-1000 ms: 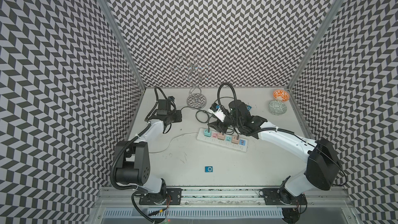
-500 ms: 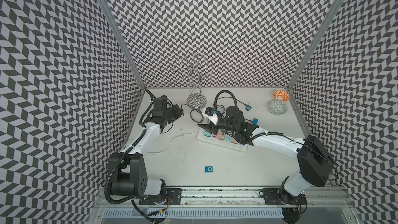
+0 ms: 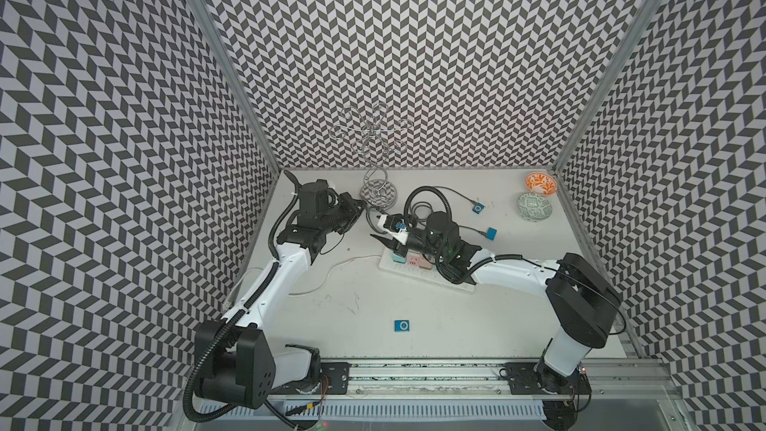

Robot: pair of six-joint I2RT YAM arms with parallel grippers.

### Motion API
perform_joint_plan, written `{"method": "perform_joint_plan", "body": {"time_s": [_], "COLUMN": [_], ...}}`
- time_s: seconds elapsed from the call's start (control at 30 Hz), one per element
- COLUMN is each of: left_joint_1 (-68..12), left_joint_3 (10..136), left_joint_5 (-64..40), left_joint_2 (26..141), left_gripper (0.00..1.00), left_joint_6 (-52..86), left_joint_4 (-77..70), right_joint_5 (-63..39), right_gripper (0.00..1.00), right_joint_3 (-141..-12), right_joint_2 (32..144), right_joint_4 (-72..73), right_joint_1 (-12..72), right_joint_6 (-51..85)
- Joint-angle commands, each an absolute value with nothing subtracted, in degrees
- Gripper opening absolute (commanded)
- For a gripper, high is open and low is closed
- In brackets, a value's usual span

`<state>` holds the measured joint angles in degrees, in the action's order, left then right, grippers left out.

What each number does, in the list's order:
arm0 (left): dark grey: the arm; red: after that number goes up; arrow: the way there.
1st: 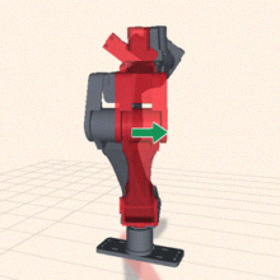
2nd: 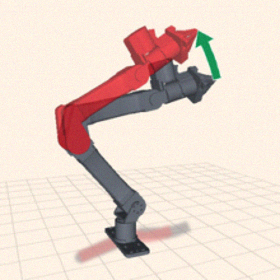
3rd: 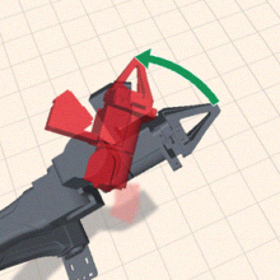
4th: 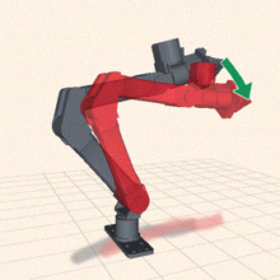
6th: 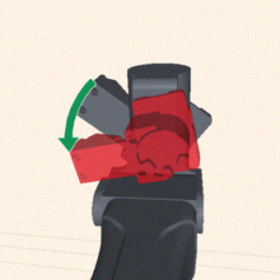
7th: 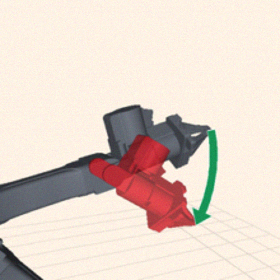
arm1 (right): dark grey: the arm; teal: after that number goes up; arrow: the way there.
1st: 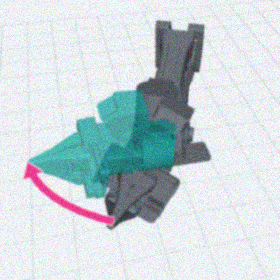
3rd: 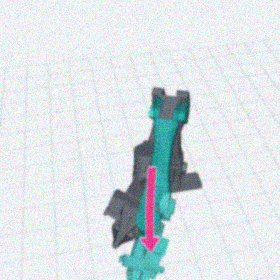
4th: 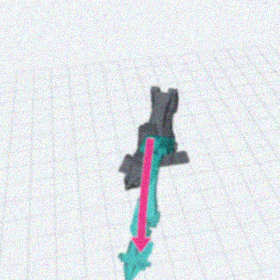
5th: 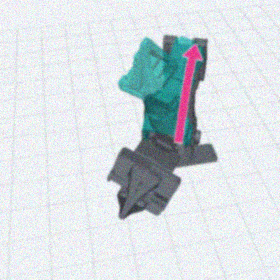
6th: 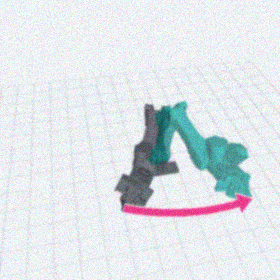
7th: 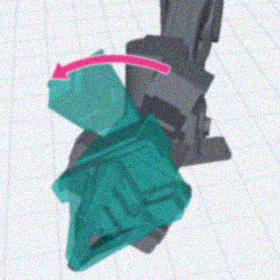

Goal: Charge mp3
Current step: Pick up the charging cable from the center of the board.

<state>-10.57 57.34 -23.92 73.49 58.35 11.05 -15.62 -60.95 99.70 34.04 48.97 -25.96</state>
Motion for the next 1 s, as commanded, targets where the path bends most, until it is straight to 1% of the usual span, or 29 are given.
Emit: {"method": "perform_joint_plan", "body": {"time_s": [0.0, 0.17, 0.27, 0.43, 0.53, 0.7, 0.97], "left_joint_1": [-11.4, -12.2, -12.8, -13.5, -13.9, -14.3, -15.1], "left_joint_3": [57.4, 57.4, 57.3, 57.5, 57.4, 57.1, 56.4], "left_joint_5": [-24.5, -24.2, -24.2, -24.2, -24.0, -23.7, -23.3], "left_joint_2": [72.2, 72.1, 72.3, 72.7, 72.5, 72.8, 72.9], "left_gripper": [0.00, 0.00, 0.00, 0.00, 0.00, 0.00, 0.00], "left_joint_6": [61.8, 62.2, 62.5, 63.1, 63.2, 63.4, 63.9], "left_joint_4": [8.6, 8.5, 8.3, 8.1, 7.9, 7.8, 7.3], "right_joint_5": [-11.3, -8.0, -6.4, -7.8, -6.6, -5.7, -2.9], "right_gripper": [0.44, 0.40, 0.40, 0.40, 0.40, 0.36, 0.31], "right_joint_3": [-62.3, -61.7, -61.9, -62.6, -63.1, -63.9, -63.8], "right_joint_2": [101.4, 102.0, 102.4, 103.2, 104.0, 104.5, 104.5], "right_joint_4": [40.1, 42.4, 42.9, 43.1, 43.1, 43.5, 45.1], "right_joint_1": [49.2, 49.3, 49.3, 49.4, 49.5, 49.4, 49.6], "right_joint_6": [-27.9, -27.0, -27.1, -27.3, -27.0, -27.4, -26.9]}}
